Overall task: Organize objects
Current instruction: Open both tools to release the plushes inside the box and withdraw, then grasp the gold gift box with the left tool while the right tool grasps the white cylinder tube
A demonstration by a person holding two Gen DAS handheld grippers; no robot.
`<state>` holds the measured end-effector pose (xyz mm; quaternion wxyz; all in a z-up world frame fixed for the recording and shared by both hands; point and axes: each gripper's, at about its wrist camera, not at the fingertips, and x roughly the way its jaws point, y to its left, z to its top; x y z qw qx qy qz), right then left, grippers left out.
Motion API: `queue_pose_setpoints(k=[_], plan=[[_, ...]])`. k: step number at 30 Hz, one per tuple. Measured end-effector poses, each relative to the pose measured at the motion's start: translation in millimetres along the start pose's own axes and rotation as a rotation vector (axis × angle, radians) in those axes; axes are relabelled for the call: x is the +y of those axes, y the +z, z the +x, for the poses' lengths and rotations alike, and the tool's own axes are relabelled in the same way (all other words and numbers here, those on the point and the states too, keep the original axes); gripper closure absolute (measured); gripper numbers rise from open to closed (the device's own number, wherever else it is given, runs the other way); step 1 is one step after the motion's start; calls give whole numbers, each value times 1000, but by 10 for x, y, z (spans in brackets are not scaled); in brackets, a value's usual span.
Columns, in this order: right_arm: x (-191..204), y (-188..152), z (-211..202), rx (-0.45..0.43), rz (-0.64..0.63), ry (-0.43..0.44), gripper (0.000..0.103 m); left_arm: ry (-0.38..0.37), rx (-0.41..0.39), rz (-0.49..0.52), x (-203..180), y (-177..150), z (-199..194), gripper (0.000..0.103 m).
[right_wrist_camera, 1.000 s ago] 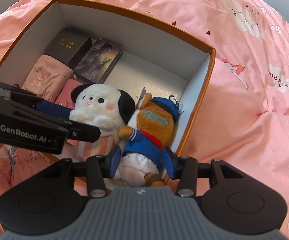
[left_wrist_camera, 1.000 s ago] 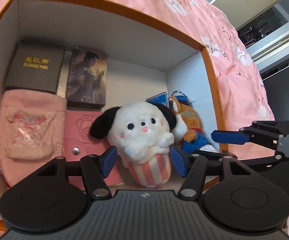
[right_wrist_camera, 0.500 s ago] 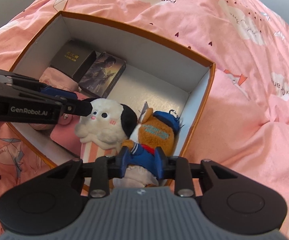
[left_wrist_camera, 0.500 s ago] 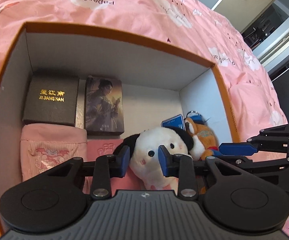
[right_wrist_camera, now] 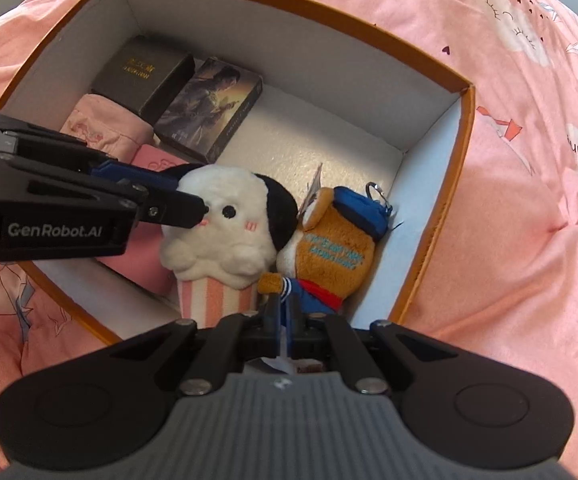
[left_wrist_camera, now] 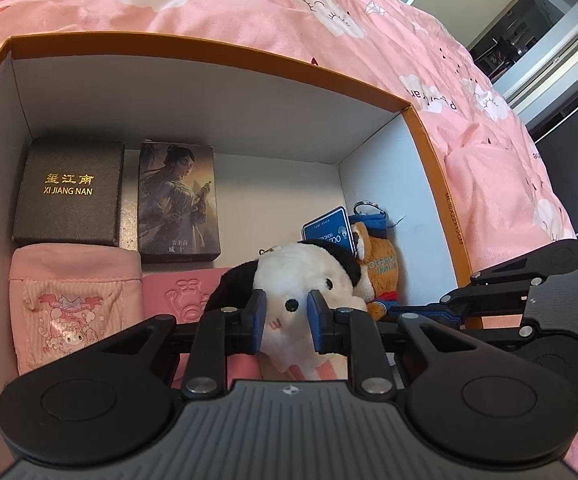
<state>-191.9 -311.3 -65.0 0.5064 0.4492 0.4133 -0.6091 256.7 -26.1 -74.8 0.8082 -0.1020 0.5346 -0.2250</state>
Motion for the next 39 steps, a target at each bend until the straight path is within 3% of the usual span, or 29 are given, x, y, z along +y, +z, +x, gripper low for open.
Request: queue_pose_setpoints(k=[10,24,28,31,36,39], plan=[[32,-8,-75,-23,36,4,100,44,-13,74,-78,-15,-94,75],[82,-384,-797,-258,153,38,94,28,-54,215,-341,-210,-744,69],[195,-613,-952,-324,196,45,91,12,-14,211,-334,-334,-874,68],[312,-798,-1004,-355,226,55,84,2,29,182,-271,-448,-927,61],[502,-1110,-956,-341,303,65,83,-7,106,161,-196,-700,-961,58],[628,-1292,-905,-315,332,67,83,-30,146,131,-152,-856,-934,49]])
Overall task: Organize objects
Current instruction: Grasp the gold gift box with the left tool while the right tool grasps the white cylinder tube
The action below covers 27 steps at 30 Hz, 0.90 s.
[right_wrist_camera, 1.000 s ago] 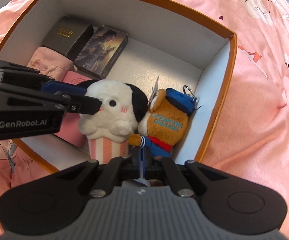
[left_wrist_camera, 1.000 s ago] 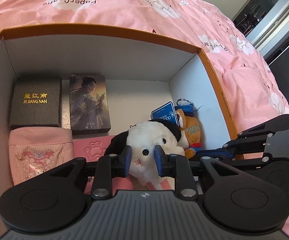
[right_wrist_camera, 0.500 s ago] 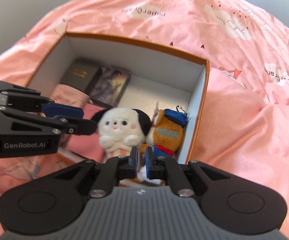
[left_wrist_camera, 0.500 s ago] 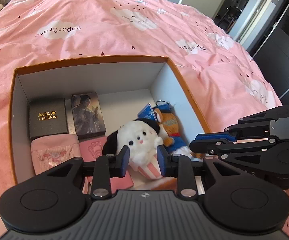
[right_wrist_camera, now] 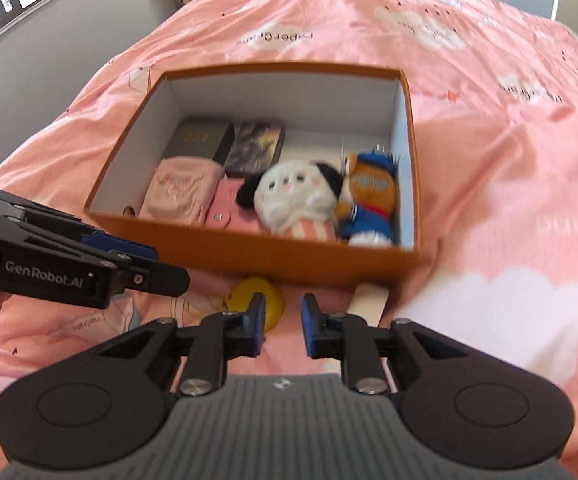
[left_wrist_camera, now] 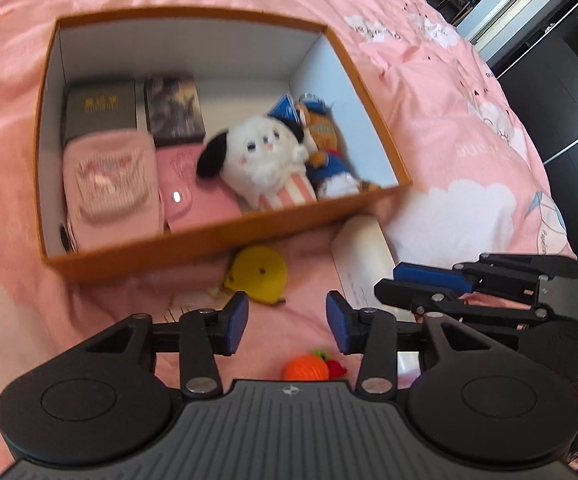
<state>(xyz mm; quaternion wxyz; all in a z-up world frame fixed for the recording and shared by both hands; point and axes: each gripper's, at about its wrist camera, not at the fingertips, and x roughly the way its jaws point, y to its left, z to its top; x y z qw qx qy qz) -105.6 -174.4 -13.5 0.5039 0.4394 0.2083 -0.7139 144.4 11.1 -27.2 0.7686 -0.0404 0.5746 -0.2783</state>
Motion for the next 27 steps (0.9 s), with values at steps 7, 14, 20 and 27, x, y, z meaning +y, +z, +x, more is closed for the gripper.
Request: queue_pose_setpoints(k=[7,14,20,27], plan=[[114,-426,19,75,41,6,82,-46,80,-31,-28,-296,143,35],[204,-659,61,129,4,-38,82,-60,134,-57,-42,-463,232,27],[156,-714,102,166,34,-11,82,-60,174,-75,-77,-508,331,24],[174,-728,127,195,15,-12,81,-52,224,-76,-108,-540,413,24]])
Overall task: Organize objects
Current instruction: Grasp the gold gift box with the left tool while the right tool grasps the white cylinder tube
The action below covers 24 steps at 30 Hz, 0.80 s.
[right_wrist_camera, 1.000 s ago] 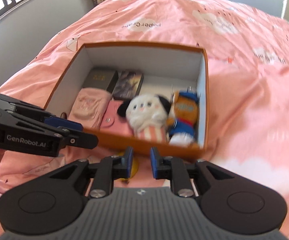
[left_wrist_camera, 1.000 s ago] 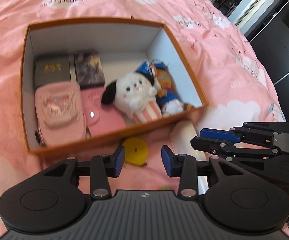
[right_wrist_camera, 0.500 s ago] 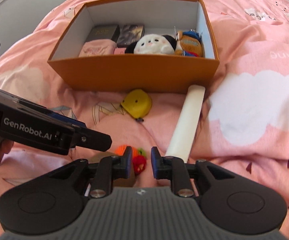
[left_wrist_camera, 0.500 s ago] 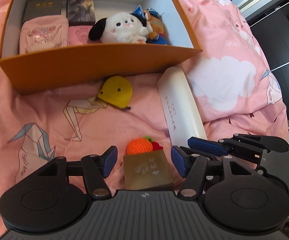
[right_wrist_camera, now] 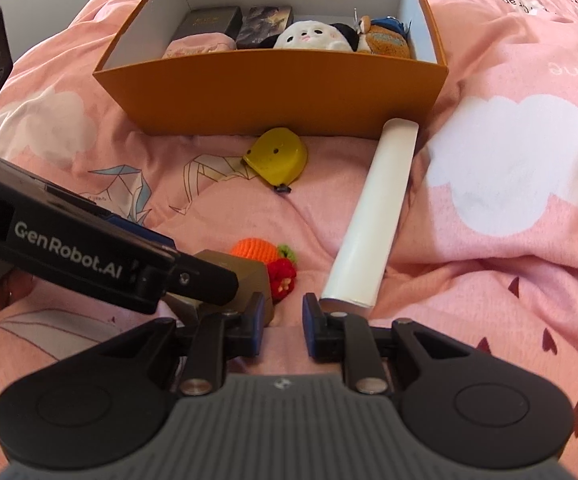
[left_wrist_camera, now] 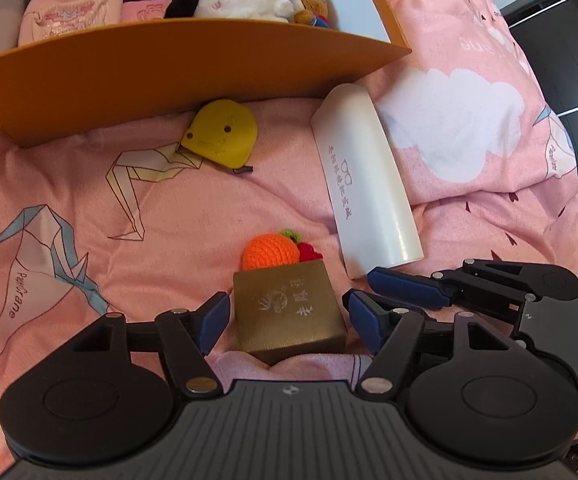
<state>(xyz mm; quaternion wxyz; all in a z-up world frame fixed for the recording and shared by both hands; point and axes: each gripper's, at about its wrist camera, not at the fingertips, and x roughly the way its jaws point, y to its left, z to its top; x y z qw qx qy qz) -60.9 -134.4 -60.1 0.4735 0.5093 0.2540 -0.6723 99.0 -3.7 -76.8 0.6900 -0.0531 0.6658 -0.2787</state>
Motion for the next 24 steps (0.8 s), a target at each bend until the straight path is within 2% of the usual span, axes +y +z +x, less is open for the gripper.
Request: queue_pose_setpoints(k=[6,12,18,24], plan=[[-17,-6,24,17,-4,8,81,1,53,-17,17,4,140,24],[-30,-2,43,22,-6,12,82,1,63,-25,25,5,169,32],[-32,-8,45,22,-11,17,81,10,43,-5,8,-17,118,33],[-36,-7,11,6,-10,22,81,24,-30,17,-15,-26,-30,33]])
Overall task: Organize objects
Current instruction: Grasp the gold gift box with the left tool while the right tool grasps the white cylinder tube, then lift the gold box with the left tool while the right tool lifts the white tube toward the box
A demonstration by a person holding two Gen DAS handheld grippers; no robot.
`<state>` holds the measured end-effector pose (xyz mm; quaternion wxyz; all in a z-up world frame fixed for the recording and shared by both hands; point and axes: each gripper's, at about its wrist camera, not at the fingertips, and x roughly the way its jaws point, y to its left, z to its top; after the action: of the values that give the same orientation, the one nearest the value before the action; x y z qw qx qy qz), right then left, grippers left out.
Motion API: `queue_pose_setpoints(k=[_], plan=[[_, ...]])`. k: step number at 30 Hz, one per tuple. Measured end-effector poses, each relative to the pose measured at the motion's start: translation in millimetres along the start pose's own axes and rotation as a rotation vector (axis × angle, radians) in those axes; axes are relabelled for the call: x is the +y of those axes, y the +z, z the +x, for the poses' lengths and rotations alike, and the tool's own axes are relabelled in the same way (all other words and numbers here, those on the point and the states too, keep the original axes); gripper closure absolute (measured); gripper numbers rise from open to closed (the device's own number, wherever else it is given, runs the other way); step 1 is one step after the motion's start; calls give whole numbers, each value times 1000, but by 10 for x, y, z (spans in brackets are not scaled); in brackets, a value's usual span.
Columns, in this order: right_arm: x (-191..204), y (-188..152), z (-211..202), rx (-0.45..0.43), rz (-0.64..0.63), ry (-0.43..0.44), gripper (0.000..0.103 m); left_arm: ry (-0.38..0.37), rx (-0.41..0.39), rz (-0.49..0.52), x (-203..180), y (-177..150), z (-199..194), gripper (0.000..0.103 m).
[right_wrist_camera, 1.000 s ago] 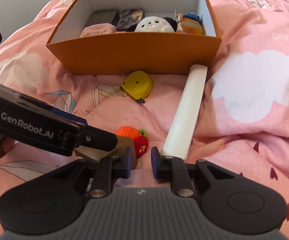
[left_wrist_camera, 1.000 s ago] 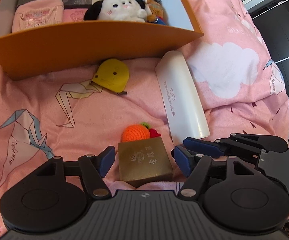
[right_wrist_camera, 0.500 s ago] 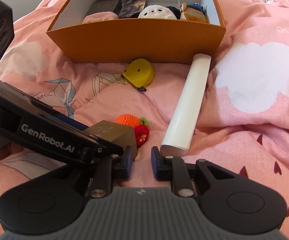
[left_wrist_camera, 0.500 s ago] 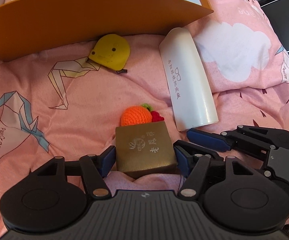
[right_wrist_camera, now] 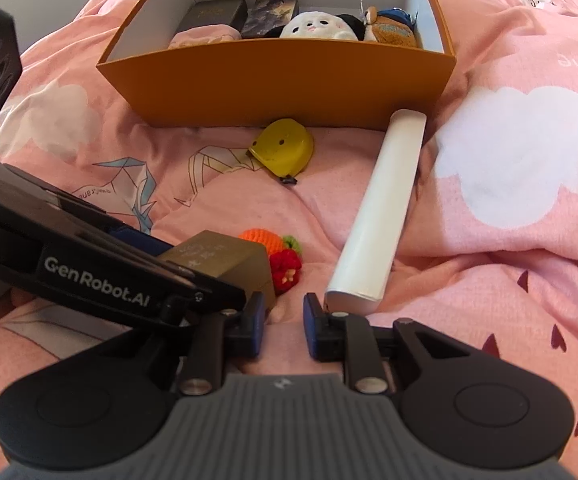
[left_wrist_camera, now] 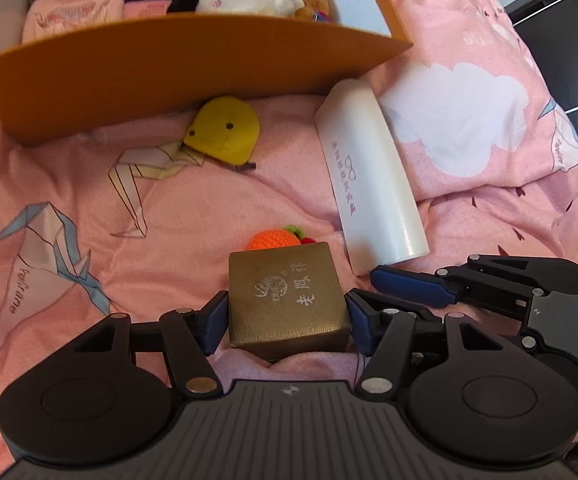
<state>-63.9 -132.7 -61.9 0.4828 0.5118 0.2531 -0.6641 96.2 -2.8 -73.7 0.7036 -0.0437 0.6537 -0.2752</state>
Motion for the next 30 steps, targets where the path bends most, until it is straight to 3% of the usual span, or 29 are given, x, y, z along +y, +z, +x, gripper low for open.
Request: queue_pose_setpoints(k=[11,16,23,30], plan=[[-95,250,-228,-118,-15,-72,80,52,-160,52,-39,166,-255,33],[-253,417,-150,-133,36,-127,72,92,-194,65,-43,257,-249,33],[-438,597,89,-91,102,-144,72,124,-206,49,3,348,-190,33],[-545,674,296,-43,143,-104,71,128,-191,41,42,360,-156,33]])
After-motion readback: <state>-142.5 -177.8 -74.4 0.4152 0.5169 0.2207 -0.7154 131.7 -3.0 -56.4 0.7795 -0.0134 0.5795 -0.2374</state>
